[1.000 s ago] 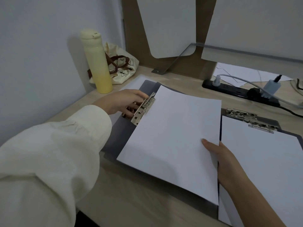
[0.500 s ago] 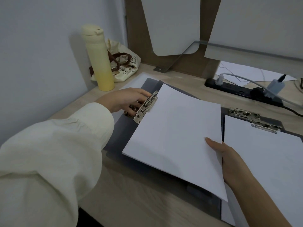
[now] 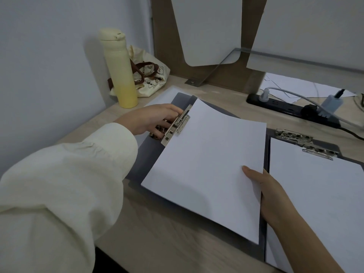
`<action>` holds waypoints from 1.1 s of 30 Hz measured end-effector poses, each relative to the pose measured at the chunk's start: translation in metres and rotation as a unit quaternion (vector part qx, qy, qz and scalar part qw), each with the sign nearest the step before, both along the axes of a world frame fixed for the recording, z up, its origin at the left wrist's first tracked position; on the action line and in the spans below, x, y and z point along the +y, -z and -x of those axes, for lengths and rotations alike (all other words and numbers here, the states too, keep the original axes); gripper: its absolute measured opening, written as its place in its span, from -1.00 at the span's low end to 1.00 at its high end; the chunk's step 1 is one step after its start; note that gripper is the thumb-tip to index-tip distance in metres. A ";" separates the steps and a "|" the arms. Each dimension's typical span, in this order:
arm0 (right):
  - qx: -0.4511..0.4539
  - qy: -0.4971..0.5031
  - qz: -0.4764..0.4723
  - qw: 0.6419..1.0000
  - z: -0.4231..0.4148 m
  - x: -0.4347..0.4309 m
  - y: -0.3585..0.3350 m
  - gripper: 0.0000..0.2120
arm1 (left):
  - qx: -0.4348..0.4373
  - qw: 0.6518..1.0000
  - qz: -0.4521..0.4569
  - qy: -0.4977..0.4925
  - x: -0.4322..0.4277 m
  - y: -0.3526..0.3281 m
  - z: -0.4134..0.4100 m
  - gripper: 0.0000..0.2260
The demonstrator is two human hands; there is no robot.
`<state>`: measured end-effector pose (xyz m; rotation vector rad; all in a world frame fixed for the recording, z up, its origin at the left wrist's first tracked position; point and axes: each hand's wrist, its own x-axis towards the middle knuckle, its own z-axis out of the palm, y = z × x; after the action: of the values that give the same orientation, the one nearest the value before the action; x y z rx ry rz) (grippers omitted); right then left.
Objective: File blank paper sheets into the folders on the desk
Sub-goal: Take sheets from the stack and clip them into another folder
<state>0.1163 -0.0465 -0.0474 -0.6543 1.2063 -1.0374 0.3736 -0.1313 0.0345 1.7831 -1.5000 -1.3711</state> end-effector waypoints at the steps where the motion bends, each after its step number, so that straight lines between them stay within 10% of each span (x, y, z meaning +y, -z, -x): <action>1: 0.001 0.001 0.002 1.000 0.000 0.001 0.000 -0.80 | 0.009 1.000 -0.001 -0.006 0.000 0.000 -0.001 -0.79; 8: 0.008 -0.002 0.006 1.000 -0.003 0.001 0.000 -0.73 | 0.097 0.995 -0.020 -0.019 0.007 0.002 -0.010 -0.75; 33: 0.002 -0.010 0.011 1.000 -0.004 0.001 -0.001 -0.84 | 0.000 0.999 -0.048 0.023 0.037 -0.001 -0.015 -0.76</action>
<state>0.1202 -0.0453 -0.0464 -0.6840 1.1909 -1.0345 0.3887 -0.0945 0.0356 1.8168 -1.5071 -1.4895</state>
